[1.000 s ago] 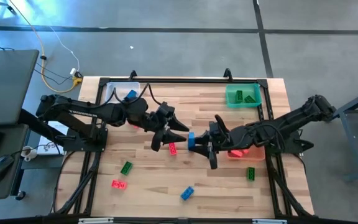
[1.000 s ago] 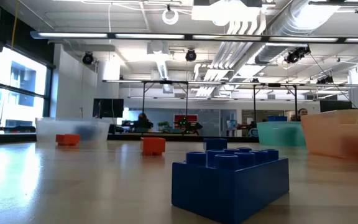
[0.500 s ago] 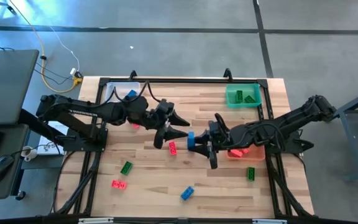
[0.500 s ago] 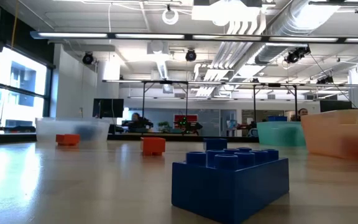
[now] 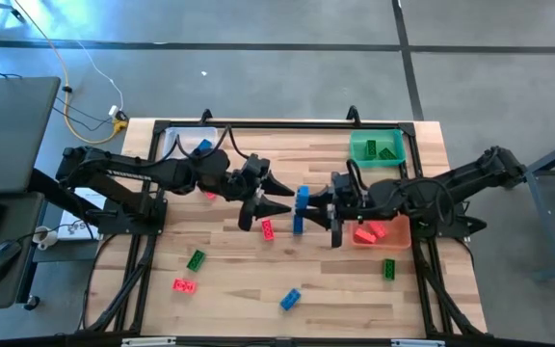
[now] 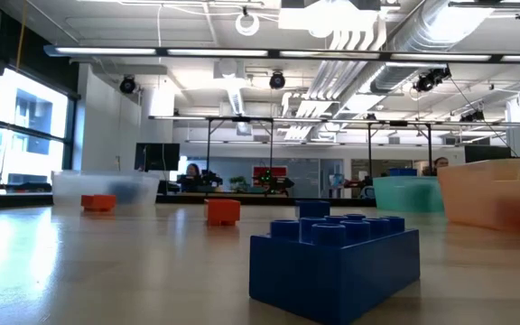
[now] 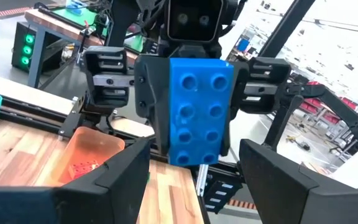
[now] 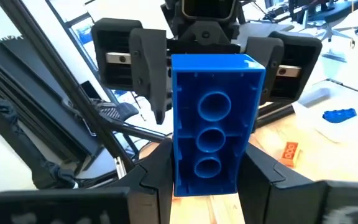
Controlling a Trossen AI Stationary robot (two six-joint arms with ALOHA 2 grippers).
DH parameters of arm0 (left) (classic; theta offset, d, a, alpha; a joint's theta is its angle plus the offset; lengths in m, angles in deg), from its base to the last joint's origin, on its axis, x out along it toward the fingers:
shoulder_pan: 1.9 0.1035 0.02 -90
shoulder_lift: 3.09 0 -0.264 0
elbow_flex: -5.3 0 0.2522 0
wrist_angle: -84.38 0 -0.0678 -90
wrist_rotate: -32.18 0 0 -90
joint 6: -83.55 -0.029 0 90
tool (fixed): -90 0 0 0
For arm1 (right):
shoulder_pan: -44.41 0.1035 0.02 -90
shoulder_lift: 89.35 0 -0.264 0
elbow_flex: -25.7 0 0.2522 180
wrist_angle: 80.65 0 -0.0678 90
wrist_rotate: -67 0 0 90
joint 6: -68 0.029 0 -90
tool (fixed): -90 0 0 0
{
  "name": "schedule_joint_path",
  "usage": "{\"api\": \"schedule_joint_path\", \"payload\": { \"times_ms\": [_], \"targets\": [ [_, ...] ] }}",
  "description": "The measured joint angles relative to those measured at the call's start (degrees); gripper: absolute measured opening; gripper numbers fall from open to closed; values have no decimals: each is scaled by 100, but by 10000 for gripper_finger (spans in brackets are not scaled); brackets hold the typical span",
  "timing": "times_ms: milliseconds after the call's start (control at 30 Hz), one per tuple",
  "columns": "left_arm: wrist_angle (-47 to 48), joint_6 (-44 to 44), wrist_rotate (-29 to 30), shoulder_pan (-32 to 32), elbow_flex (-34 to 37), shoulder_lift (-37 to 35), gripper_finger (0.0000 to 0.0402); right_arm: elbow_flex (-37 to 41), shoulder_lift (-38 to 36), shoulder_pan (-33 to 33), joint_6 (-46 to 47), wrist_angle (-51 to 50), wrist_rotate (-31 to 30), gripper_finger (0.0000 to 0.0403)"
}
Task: Sort & place blocks by color
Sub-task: Put the blue game piece into the transparent bin
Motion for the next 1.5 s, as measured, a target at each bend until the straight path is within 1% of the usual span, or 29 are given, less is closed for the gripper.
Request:
{"api": "schedule_joint_path", "payload": {
  "times_ms": [133, 300, 400, 567, 767, 1000, 1067, 1133, 1200, 1300, 1400, 1500],
  "targets": [
    [-16, 0, 135, 0, 0, 0, 235, -2, 53, -44, 17, 9, 152, 106],
    [-247, -19, 105, 0, 0, 0, 235, -2, 53, -88, 11, -5, 202, 106],
    [-313, -37, 272, -2, -2, 64, 235, -2, 53, -90, 19, -57, 335, 106],
    [-347, -4, 264, 2, 0, 249, 235, -2, 56, -90, 57, -200, 344, 106],
    [-1100, 9, 7, 0, 4, 571, 235, -2, 53, -162, 235, -519, 289, 106],
    [-1158, 122, 251, 120, 2, 715, 232, -2, 62, -164, 261, -626, 267, 106],
    [-1167, 212, 236, 185, 2, 717, 221, -2, 62, -167, 272, -645, 235, 106],
    [-1161, 265, 192, 225, 2, 715, 198, -2, 60, -175, 266, -665, 237, 106],
    [-1159, 267, 100, 245, 2, 715, 166, -2, 60, -171, 264, -697, 202, 106],
    [-1174, 213, 111, 246, 2, 711, 114, -2, 56, -171, 304, -679, 199, 106],
    [-1161, 202, 108, 251, 2, 710, 110, -2, 53, -169, 362, -719, 156, 111],
    [-1103, 213, 109, 251, -4, 710, 110, -2, 58, -169, 296, -741, 159, 155]
  ]
}}
